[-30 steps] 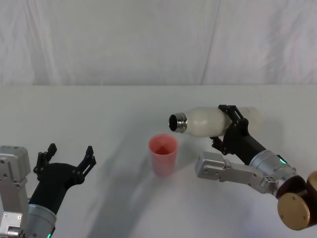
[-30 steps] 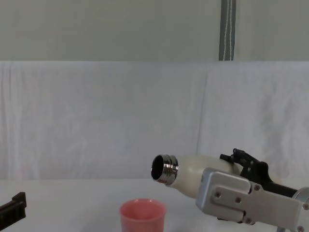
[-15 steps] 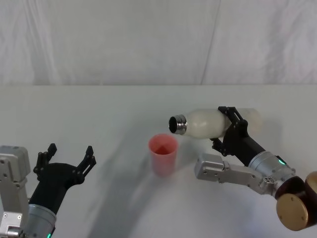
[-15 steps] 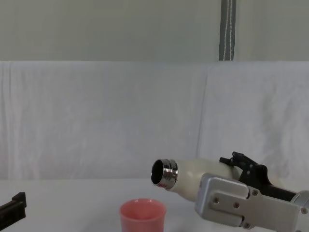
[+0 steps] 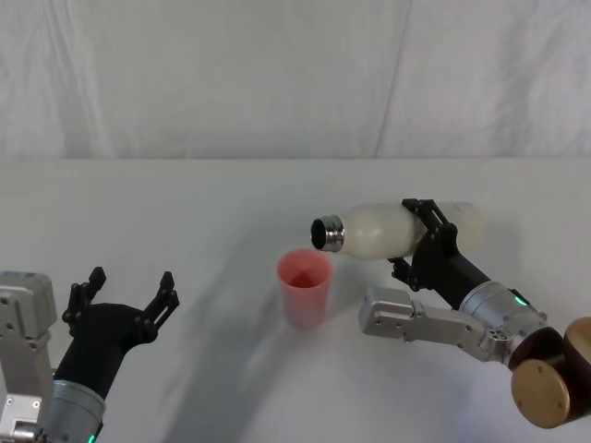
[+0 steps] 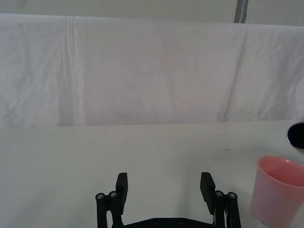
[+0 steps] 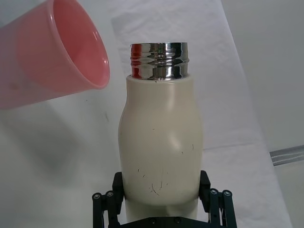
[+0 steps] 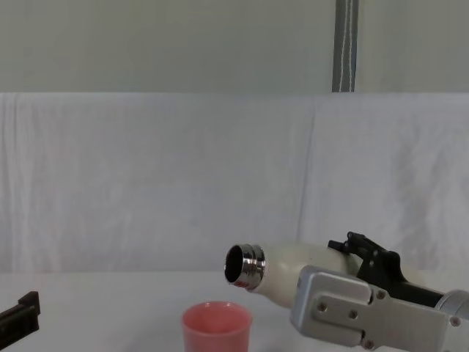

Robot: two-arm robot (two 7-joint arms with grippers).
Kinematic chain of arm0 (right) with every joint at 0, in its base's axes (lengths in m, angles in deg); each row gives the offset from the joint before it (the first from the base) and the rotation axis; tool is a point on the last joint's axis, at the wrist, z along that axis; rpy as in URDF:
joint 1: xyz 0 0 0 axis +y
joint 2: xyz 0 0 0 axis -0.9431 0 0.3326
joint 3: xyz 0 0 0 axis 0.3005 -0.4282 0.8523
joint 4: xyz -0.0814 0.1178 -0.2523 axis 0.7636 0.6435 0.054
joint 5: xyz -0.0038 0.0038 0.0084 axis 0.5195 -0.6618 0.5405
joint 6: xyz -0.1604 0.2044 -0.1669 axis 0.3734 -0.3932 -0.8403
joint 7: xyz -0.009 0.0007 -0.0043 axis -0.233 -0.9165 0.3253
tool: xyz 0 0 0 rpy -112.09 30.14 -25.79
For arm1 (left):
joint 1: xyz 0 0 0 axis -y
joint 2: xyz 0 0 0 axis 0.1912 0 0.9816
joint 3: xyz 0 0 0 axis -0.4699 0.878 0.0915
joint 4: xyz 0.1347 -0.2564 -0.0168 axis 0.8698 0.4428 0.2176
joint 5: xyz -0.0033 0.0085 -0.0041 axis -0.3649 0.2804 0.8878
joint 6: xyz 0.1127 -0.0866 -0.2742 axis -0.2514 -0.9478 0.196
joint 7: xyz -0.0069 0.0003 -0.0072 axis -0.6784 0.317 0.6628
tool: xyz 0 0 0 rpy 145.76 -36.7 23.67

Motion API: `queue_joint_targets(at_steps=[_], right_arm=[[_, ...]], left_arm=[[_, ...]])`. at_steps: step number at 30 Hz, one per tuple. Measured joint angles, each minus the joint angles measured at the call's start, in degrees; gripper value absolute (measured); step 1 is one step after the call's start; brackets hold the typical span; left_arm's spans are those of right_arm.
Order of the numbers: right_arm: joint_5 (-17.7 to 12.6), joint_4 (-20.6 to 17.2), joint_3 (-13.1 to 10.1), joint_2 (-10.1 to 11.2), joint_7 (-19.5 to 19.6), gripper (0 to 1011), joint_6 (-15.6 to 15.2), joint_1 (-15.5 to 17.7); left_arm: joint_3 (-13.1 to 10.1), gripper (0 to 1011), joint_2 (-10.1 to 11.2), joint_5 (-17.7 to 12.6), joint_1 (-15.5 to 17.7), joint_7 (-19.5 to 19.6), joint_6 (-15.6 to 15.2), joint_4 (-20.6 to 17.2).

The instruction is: Grasp the thermos with one hand and pour water into the cup lid.

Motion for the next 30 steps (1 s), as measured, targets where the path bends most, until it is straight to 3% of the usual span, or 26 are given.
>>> queue_joint_targets(at_steps=[30], right_arm=[[3.17,0.33,1.71,0.89,0.45,950,-0.74,-1.48]], left_arm=[[0.0,1001,0.0,0.0,0.0,0.0,0.0,0.0]])
